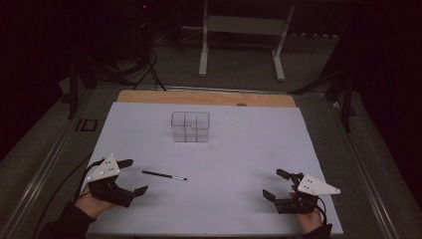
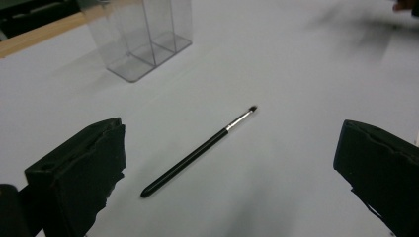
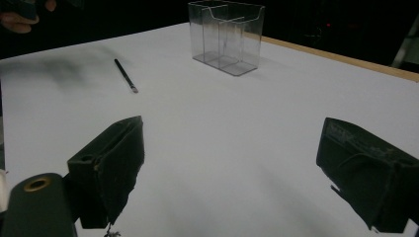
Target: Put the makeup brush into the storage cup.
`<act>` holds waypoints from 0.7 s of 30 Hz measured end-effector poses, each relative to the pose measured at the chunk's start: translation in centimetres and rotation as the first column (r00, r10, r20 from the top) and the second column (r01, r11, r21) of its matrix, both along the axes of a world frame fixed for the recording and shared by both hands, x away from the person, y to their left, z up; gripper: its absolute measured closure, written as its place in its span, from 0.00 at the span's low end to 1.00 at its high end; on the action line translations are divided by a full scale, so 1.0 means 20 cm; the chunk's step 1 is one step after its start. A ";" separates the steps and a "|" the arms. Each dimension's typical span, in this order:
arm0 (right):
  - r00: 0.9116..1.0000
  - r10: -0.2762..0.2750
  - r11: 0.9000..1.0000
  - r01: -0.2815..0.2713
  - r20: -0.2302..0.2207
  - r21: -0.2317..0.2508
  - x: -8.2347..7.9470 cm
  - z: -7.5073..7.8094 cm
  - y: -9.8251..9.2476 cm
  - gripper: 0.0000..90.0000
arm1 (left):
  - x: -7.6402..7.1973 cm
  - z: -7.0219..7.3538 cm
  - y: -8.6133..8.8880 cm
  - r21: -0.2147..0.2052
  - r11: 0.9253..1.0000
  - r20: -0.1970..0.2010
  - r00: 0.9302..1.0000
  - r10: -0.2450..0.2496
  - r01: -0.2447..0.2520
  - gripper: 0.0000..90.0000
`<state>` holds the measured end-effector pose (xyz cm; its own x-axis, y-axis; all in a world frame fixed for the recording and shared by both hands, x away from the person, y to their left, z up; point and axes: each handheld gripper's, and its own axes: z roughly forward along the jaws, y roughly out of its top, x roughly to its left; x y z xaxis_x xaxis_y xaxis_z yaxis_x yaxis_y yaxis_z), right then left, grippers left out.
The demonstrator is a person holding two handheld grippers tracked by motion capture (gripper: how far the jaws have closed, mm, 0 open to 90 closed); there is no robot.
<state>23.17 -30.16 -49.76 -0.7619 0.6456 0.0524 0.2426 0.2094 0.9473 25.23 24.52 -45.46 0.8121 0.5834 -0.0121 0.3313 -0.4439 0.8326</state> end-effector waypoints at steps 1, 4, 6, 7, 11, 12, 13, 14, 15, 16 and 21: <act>1.000 0.001 1.000 -0.001 -0.001 0.000 0.00 0.00 0.00 0.12 | 0.01 0.01 -0.01 0.015 1.000 -0.001 1.000 -0.010 0.010 0.01; 1.000 0.003 1.000 -0.003 0.000 0.001 0.00 0.00 0.00 0.13 | 0.03 0.03 -0.02 0.044 0.998 -0.009 0.999 -0.048 0.048 0.01; 1.000 0.004 1.000 -0.004 -0.001 0.001 0.00 0.00 0.00 0.13 | 0.05 0.04 -0.02 0.068 0.996 -0.014 0.998 -0.058 0.059 0.01; 1.000 0.006 1.000 -0.006 -0.001 0.000 0.00 0.00 0.00 0.13 | 0.06 0.04 -0.02 0.076 0.995 -0.009 0.998 -0.062 0.062 0.01; 1.000 0.008 1.000 -0.008 0.002 0.001 0.00 0.00 0.00 0.13 | 0.10 0.05 -0.03 0.125 0.988 -0.015 0.996 -0.093 0.094 0.01; 1.000 0.010 1.000 -0.010 0.004 0.001 0.00 0.00 0.00 0.13 | 0.10 0.05 -0.04 0.131 0.987 -0.011 0.996 -0.093 0.093 0.01; 1.000 0.011 1.000 -0.011 0.004 -0.001 0.00 0.00 0.00 0.13 | 0.12 0.06 -0.03 0.139 0.986 -0.009 0.995 -0.095 0.095 0.01; 1.000 0.014 1.000 -0.014 0.004 0.000 0.00 0.00 0.00 0.13 | 0.12 0.06 -0.03 0.136 0.986 -0.013 0.995 -0.098 0.099 0.01; 1.000 0.015 1.000 -0.015 0.005 0.000 0.00 0.00 0.00 0.13 | 0.13 0.06 -0.03 0.139 0.984 -0.007 0.994 -0.112 0.112 0.01; 1.000 0.017 1.000 -0.017 0.008 -0.001 0.00 0.00 0.01 0.13 | 0.14 0.06 -0.03 0.148 0.982 -0.004 0.993 -0.114 0.114 0.01; 1.000 0.017 1.000 -0.017 0.006 0.001 0.00 0.00 0.01 0.13 | 0.18 0.06 -0.03 0.184 0.975 -0.019 0.992 -0.126 0.127 0.01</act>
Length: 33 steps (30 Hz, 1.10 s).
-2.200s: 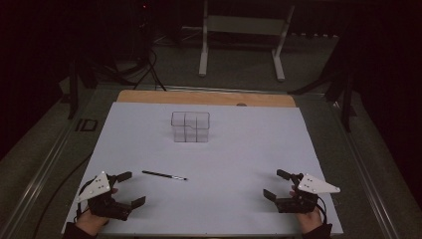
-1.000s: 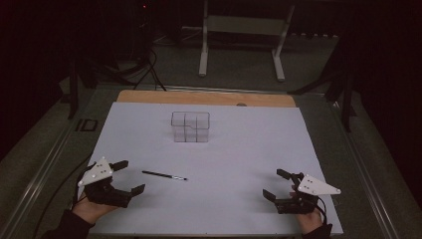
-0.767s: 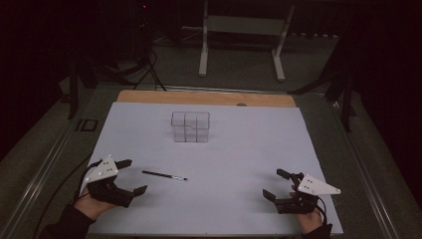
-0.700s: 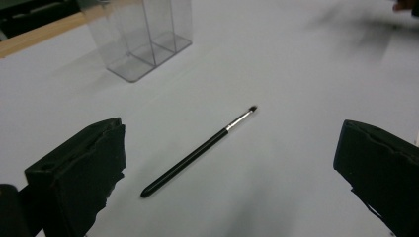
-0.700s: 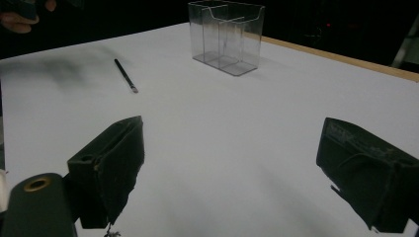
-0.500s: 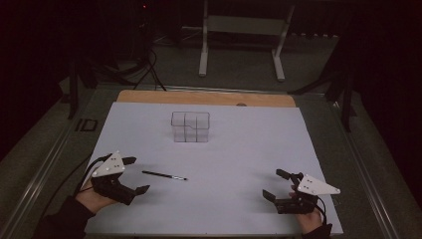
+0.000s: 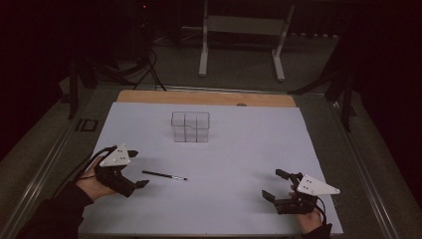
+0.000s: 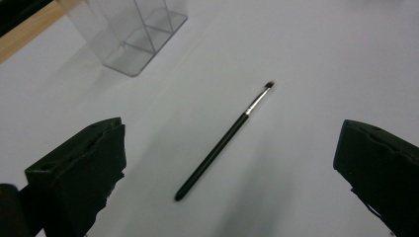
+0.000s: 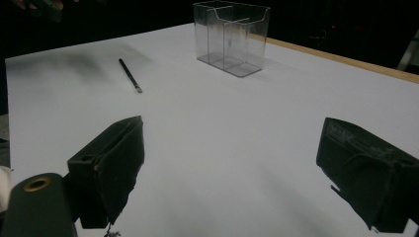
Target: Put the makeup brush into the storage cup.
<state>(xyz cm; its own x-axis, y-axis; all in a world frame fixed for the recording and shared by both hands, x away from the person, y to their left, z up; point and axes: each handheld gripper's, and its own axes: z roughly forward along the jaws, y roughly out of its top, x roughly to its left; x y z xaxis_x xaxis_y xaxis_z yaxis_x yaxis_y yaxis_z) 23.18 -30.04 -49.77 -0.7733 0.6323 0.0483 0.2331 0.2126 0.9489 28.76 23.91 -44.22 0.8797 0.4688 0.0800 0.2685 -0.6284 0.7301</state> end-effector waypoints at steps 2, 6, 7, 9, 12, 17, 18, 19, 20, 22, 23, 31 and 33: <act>1.000 0.002 1.000 -0.002 -0.002 -0.001 0.00 0.00 0.00 0.12 | 0.01 0.01 0.00 0.011 1.000 0.003 1.000 -0.007 0.007 0.01; 1.000 0.003 1.000 -0.003 -0.004 0.002 0.00 0.00 0.00 0.13 | 0.04 0.03 0.00 0.025 0.999 0.011 1.000 -0.022 0.021 0.01; 1.000 0.003 1.000 -0.003 -0.004 0.002 0.00 0.00 0.00 0.13 | 0.05 0.03 0.00 0.031 0.999 0.007 1.000 -0.023 0.023 0.01; 1.000 0.003 1.000 -0.003 -0.003 0.001 0.00 0.00 0.00 0.13 | 0.07 0.05 -0.01 0.032 0.999 0.005 0.999 -0.035 0.035 0.01; 1.000 0.003 1.000 -0.003 -0.006 0.003 0.00 0.00 0.00 0.13 | 0.09 0.06 -0.02 0.028 0.999 0.003 0.999 -0.036 0.036 0.01; 1.000 0.005 1.000 -0.005 -0.008 0.001 0.00 0.00 0.00 0.13 | 0.11 0.07 -0.06 0.071 0.996 -0.002 0.998 -0.059 0.058 0.01; 1.000 0.006 1.000 -0.006 -0.007 0.002 0.00 0.00 0.00 0.13 | 0.11 0.07 -0.07 0.075 0.995 -0.001 0.998 -0.061 0.061 0.01; 1.000 0.006 1.000 -0.006 -0.007 0.002 0.00 0.00 0.00 0.13 | 0.12 0.07 -0.07 0.084 0.994 -0.001 0.998 -0.067 0.067 0.01; 1.000 0.005 1.000 -0.005 -0.007 0.001 0.00 0.00 0.00 0.13 | 0.12 0.07 -0.08 0.085 0.994 -0.002 0.998 -0.070 0.070 0.01; 1.000 0.006 1.000 -0.006 -0.007 0.004 0.00 0.00 0.00 0.13 | 0.13 0.08 -0.09 0.096 0.992 -0.008 0.996 -0.086 0.086 0.01; 1.000 0.007 1.000 -0.007 -0.007 0.003 0.00 0.00 0.00 0.13 | 0.14 0.08 -0.09 0.100 0.991 -0.007 0.996 -0.086 0.087 0.01; 1.000 0.012 1.000 -0.012 -0.009 0.004 0.00 0.00 0.01 0.13 | 0.19 0.13 -0.16 0.174 0.970 -0.026 0.986 -0.166 0.168 0.01; 1.000 0.012 1.000 -0.012 -0.010 0.004 0.00 0.00 0.01 0.12 | 0.20 0.14 -0.18 0.187 0.965 -0.038 0.982 -0.182 0.186 0.01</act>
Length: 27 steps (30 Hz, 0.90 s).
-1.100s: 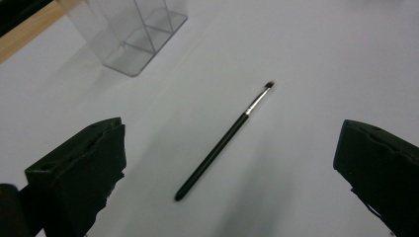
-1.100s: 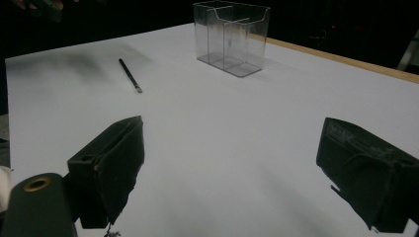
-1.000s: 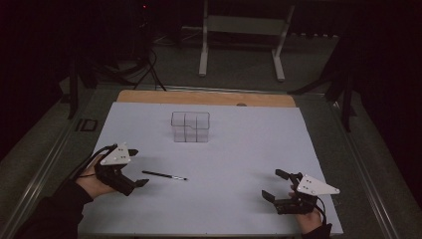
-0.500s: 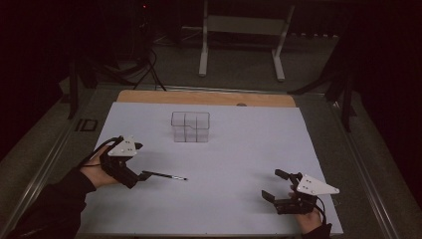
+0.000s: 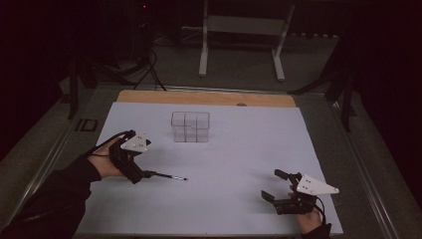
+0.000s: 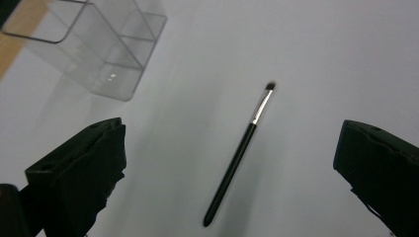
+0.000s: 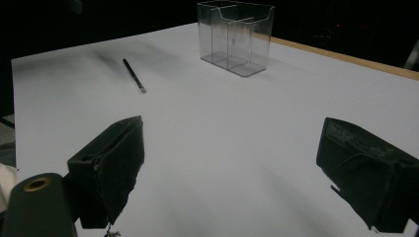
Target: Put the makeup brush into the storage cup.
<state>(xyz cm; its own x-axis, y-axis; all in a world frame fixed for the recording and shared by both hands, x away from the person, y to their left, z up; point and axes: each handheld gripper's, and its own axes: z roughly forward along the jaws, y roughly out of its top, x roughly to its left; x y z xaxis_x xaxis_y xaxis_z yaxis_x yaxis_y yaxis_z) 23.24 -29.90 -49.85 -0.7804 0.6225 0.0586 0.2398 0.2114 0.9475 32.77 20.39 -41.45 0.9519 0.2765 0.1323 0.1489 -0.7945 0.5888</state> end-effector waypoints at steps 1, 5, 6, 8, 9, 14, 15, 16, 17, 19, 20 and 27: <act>1.000 0.000 1.000 0.000 0.000 -0.001 0.00 0.00 0.00 0.13 | 0.00 0.00 -0.01 0.006 1.000 -0.003 1.000 -0.004 0.004 0.01; 1.000 0.003 1.000 -0.003 -0.001 0.001 0.00 0.00 0.00 0.13 | 0.03 0.01 -0.04 0.045 0.998 -0.032 0.999 -0.032 0.034 0.01; 1.000 0.004 1.000 -0.004 -0.001 0.001 0.00 0.00 0.00 0.13 | 0.03 0.01 -0.05 0.050 0.998 -0.028 0.999 -0.036 0.037 0.01; 1.000 0.004 1.000 -0.004 0.000 0.001 0.00 0.00 0.00 0.13 | 0.04 0.01 -0.07 0.065 0.996 -0.050 0.997 -0.051 0.054 0.01; 1.000 0.004 1.000 -0.004 -0.001 0.001 0.00 0.00 0.00 0.13 | 0.04 0.01 -0.08 0.080 0.994 -0.057 0.996 -0.063 0.068 0.01; 1.000 0.007 1.000 -0.007 -0.003 0.001 0.00 0.00 0.00 0.13 | 0.06 0.00 -0.12 0.113 0.989 -0.082 0.993 -0.089 0.098 0.02; 1.000 0.007 1.000 -0.007 -0.003 0.001 0.00 0.00 0.00 0.13 | 0.06 0.00 -0.12 0.115 0.988 -0.093 0.991 -0.096 0.106 0.02; 1.000 0.008 1.000 -0.008 -0.003 0.002 0.00 0.00 0.00 0.13 | 0.07 0.00 -0.13 0.120 0.987 -0.094 0.991 -0.096 0.107 0.02; 1.000 0.008 1.000 -0.008 -0.003 0.002 0.00 0.00 0.00 0.13 | 0.07 0.00 -0.13 0.122 0.986 -0.099 0.990 -0.103 0.115 0.02; 1.000 0.010 1.000 -0.010 -0.003 0.003 0.00 0.00 0.00 0.13 | 0.07 0.00 -0.14 0.133 0.984 -0.101 0.989 -0.107 0.120 0.05; 1.000 0.010 1.000 -0.010 -0.004 0.004 0.00 0.00 0.00 0.13 | 0.08 0.00 -0.15 0.141 0.981 -0.109 0.987 -0.115 0.130 0.05; 1.000 0.016 1.000 -0.016 -0.001 0.007 0.00 0.00 0.00 0.13 | 0.09 -0.02 -0.20 0.186 0.966 -0.139 0.978 -0.154 0.179 0.08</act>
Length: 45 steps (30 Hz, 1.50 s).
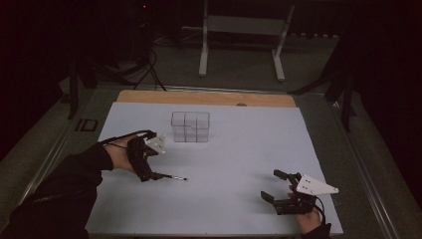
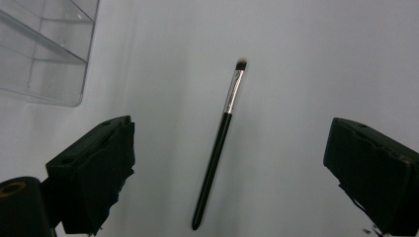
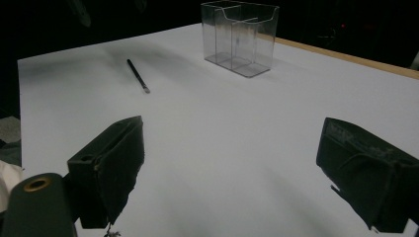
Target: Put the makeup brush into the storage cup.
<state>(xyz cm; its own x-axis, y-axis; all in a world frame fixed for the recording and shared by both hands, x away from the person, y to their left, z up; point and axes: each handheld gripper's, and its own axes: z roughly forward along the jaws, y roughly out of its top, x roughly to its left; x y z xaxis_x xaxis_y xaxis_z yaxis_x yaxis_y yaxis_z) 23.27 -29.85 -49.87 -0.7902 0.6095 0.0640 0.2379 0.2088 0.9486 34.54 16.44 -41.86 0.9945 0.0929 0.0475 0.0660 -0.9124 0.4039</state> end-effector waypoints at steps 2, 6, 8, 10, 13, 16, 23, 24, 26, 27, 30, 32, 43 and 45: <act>1.000 0.000 1.000 0.000 0.002 0.002 0.00 0.00 0.00 0.13 | 0.00 -0.01 -0.01 0.006 1.000 -0.011 1.000 -0.021 0.021 0.10; 1.000 0.000 1.000 0.000 0.000 0.003 0.00 0.00 0.00 0.13 | 0.00 -0.03 -0.05 0.039 0.998 -0.026 0.998 -0.053 0.054 0.15; 1.000 0.000 1.000 0.000 -0.001 0.002 0.00 0.00 0.00 0.13 | 0.01 -0.04 -0.06 0.056 0.997 -0.026 0.998 -0.060 0.061 0.17; 1.000 0.001 1.000 -0.001 0.001 0.002 0.00 0.00 0.00 0.13 | 0.01 -0.04 -0.07 0.076 0.995 -0.036 0.997 -0.068 0.070 0.17; 1.000 0.002 1.000 -0.002 0.001 0.003 0.00 0.00 0.00 0.13 | 0.02 -0.05 -0.09 0.096 0.993 -0.046 0.997 -0.069 0.073 0.18; 1.000 0.002 1.000 -0.002 0.000 0.005 0.00 0.00 0.00 0.13 | 0.03 -0.07 -0.11 0.114 0.990 -0.062 0.995 -0.072 0.078 0.21; 1.000 0.002 1.000 -0.002 0.000 0.006 0.00 0.00 0.00 0.13 | 0.03 -0.11 -0.15 0.130 0.987 -0.087 0.993 -0.085 0.096 0.27; 1.000 0.002 1.000 -0.002 0.000 0.005 0.00 0.00 0.00 0.13 | 0.03 -0.12 -0.15 0.133 0.986 -0.088 0.992 -0.086 0.097 0.27; 1.000 0.003 1.000 -0.003 0.000 0.006 0.00 0.00 0.00 0.13 | 0.03 -0.13 -0.16 0.144 0.983 -0.091 0.991 -0.099 0.111 0.29; 1.000 0.002 1.000 -0.002 0.001 0.006 0.00 0.00 0.00 0.13 | 0.03 -0.14 -0.17 0.149 0.982 -0.097 0.990 -0.105 0.118 0.31; 1.000 0.003 1.000 -0.003 0.000 0.007 0.00 0.00 0.00 0.13 | 0.03 -0.15 -0.18 0.153 0.978 -0.099 0.987 -0.128 0.143 0.33; 1.000 0.003 1.000 -0.003 0.000 0.008 0.00 0.00 0.00 0.12 | 0.02 -0.16 -0.19 0.152 0.976 -0.090 0.985 -0.144 0.157 0.33; 1.000 0.006 1.000 -0.006 0.000 0.008 0.00 0.00 0.00 0.13 | 0.03 -0.21 -0.21 0.145 0.962 -0.070 0.972 -0.225 0.233 0.51; 1.000 0.007 1.000 -0.007 0.000 0.008 0.00 0.00 0.00 0.12 | 0.03 -0.22 -0.21 0.149 0.958 -0.074 0.969 -0.237 0.246 0.57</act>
<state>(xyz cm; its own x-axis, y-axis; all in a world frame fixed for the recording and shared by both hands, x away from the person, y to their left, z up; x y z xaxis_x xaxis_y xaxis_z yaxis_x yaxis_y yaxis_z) 23.26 -29.86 -49.87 -0.7942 0.6037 0.0688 0.2366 0.2029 0.9502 35.20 12.15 -46.21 0.9879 -0.1546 -0.0127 -0.1462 -0.9553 0.2570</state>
